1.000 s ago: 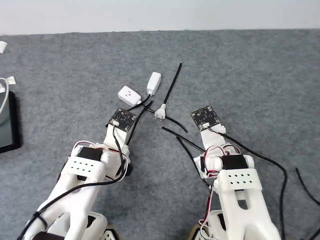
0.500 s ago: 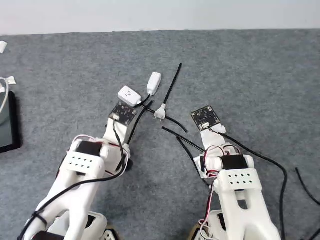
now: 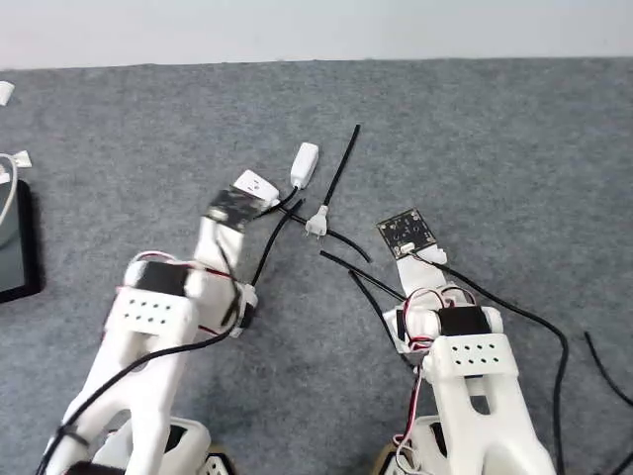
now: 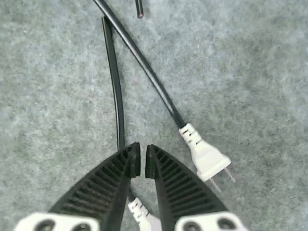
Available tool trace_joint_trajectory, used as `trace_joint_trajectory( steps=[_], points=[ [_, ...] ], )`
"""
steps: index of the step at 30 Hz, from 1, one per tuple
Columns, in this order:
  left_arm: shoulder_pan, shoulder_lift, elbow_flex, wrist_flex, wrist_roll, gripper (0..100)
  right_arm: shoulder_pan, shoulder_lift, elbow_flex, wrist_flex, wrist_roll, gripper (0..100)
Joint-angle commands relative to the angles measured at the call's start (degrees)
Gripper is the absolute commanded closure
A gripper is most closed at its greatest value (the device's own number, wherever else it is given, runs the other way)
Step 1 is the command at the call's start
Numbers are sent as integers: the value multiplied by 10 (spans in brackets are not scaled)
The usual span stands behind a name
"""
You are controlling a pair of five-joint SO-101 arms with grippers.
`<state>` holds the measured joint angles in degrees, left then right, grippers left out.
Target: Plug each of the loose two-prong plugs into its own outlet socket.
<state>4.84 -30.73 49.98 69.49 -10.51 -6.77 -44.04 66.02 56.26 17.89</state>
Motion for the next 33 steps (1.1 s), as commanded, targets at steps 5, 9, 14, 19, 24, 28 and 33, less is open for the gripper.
trace_joint_trajectory(
  steps=[5, 9, 14, 19, 24, 28, 33],
  points=[
    [-102, -279, 138, -63, -1, 848, -20, -86, 16, 25, -2, 972],
    [-114, -367, 191, -8, -1, 851, -69, -122, 45, 26, 1, 959],
    [-113, -355, 200, 40, 16, 863, -70, -123, 47, 30, 3, 879],
    [-113, -272, 187, 21, 43, 985, -71, -124, 48, 28, 3, 883],
    [-113, -184, 154, 19, 43, 988, -71, -124, 48, 28, 3, 883],
    [-112, -138, 140, 1, 43, 988, -70, -124, 48, 28, 3, 883],
    [-109, -99, 75, 27, 43, 987, -70, -124, 48, 28, 4, 883]
  ],
)
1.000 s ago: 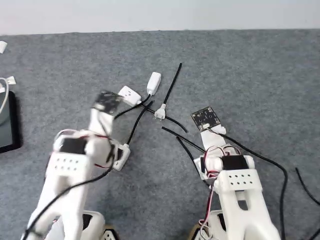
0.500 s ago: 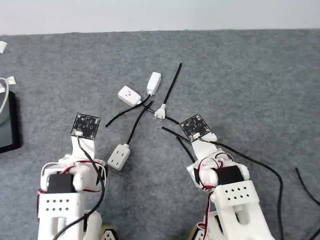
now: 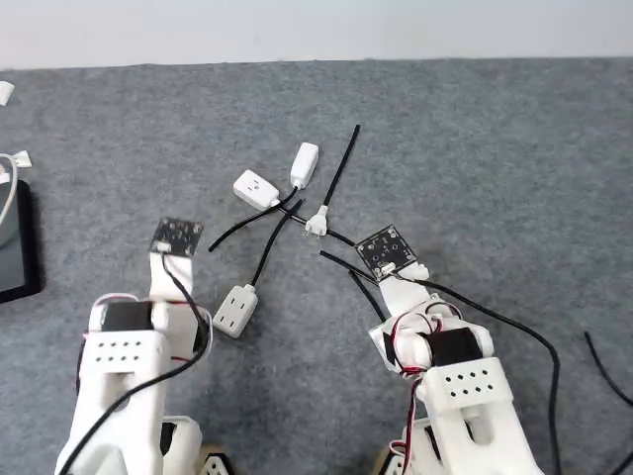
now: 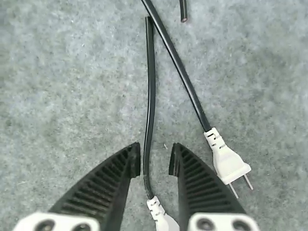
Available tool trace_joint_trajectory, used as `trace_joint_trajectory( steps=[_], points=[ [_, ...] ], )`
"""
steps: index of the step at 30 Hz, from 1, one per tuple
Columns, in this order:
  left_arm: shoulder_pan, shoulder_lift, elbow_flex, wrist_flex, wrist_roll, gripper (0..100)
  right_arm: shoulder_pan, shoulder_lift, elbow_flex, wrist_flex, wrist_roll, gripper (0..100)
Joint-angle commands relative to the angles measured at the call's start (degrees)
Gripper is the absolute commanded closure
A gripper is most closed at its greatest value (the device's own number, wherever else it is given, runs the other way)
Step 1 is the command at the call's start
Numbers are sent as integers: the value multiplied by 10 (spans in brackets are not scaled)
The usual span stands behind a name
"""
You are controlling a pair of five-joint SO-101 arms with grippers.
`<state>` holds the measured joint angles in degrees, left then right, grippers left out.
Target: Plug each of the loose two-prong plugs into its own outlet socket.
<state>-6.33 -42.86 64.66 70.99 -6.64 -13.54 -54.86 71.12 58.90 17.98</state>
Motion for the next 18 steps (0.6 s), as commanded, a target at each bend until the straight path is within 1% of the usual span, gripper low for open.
trace_joint_trajectory(
  steps=[1, 7, 10, 15, 17, 18],
  points=[
    [4, 29, -87, 23, 4, 987, -2, -15, -3, 1, 3, 883],
    [84, 75, -162, 91, 4, 987, -2, -15, -3, 1, 3, 883],
    [114, 97, -195, 107, 4, 987, -2, -15, -3, 1, 4, 883],
    [118, 115, -214, 104, 4, 987, 17, -15, -4, 1, 3, 883],
    [105, 115, -209, 89, 4, 987, 22, -19, -4, 1, 3, 883],
    [87, 115, -204, 76, 4, 987, 22, -20, -4, 1, 3, 883]
  ],
)
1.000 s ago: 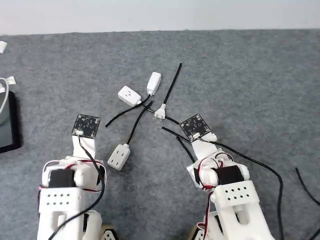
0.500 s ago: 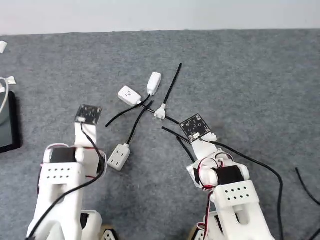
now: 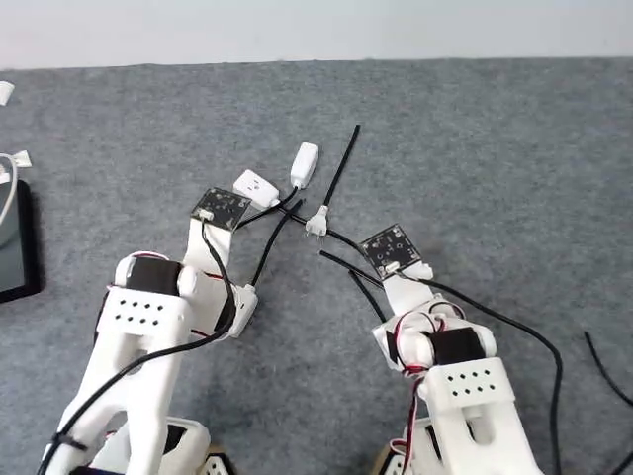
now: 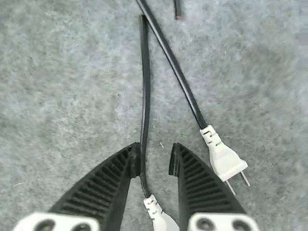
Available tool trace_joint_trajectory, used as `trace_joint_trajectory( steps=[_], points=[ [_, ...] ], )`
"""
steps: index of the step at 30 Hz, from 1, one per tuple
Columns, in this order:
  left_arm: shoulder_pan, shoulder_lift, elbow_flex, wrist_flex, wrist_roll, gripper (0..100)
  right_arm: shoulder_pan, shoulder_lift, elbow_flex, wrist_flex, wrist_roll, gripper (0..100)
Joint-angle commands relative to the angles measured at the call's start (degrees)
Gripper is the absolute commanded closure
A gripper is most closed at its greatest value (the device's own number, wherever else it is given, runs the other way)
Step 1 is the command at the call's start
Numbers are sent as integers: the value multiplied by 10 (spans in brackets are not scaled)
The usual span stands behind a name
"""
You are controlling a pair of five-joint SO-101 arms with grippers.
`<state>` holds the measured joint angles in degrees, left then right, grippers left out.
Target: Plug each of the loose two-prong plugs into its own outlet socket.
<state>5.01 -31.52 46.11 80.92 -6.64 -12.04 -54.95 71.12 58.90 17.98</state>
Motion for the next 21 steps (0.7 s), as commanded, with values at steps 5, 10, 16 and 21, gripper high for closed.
trace_joint_trajectory(
  steps=[5, 10, 16, 21],
  points=[
    [-121, 3, 27, -118, 22, 987, 5, -18, -2, -11, 1, 883],
    [-186, 3, 76, -176, 22, 987, 4, -15, -2, -19, -28, 884],
    [-229, 7, 115, -218, 7, 987, 3, -14, -2, -18, -29, 884],
    [-229, 7, 134, -249, -33, 987, 8, -15, -1, 39, 127, 884]
  ],
)
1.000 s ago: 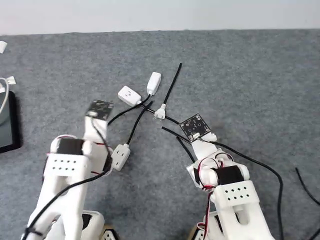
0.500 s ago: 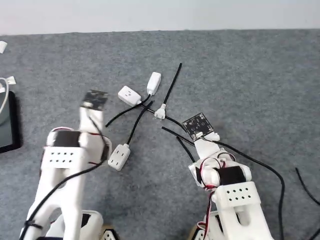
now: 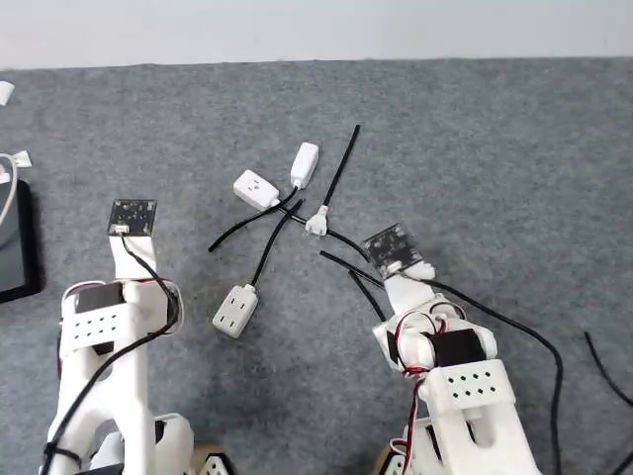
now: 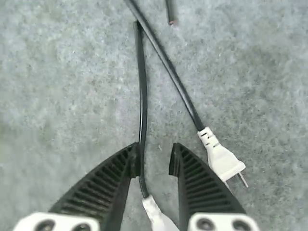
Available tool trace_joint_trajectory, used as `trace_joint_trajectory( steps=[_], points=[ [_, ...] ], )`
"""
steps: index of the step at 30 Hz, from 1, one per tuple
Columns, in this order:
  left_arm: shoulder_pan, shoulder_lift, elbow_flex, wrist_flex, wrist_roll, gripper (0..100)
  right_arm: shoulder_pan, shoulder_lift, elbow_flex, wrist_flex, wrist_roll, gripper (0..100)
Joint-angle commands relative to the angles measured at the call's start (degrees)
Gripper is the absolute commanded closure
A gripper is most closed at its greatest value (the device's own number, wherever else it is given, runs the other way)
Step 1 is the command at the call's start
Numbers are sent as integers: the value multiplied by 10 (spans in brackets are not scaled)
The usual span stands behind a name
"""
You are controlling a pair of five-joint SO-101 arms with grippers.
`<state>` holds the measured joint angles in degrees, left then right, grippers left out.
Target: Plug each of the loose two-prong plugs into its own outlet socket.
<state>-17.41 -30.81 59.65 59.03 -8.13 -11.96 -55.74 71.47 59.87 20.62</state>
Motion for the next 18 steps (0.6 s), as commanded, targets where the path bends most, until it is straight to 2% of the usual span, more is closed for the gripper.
trace_joint_trajectory(
  steps=[1, 6, 10, 13, 18],
  points=[
    [-4, 1, 0, -32, -19, 987, 15, -7, -4, 37, 131, 884],
    [-4, 1, 9, -47, -21, 987, 45, -7, -2, 53, 273, 880],
    [-4, 1, 16, -54, -21, 987, 47, -7, 25, 108, 386, 880],
    [-4, 1, 16, -54, -22, 987, 65, -7, 44, 135, 445, 879],
    [-4, 1, 17, -54, -22, 987, 129, -7, 50, 124, 504, 879]
  ],
)
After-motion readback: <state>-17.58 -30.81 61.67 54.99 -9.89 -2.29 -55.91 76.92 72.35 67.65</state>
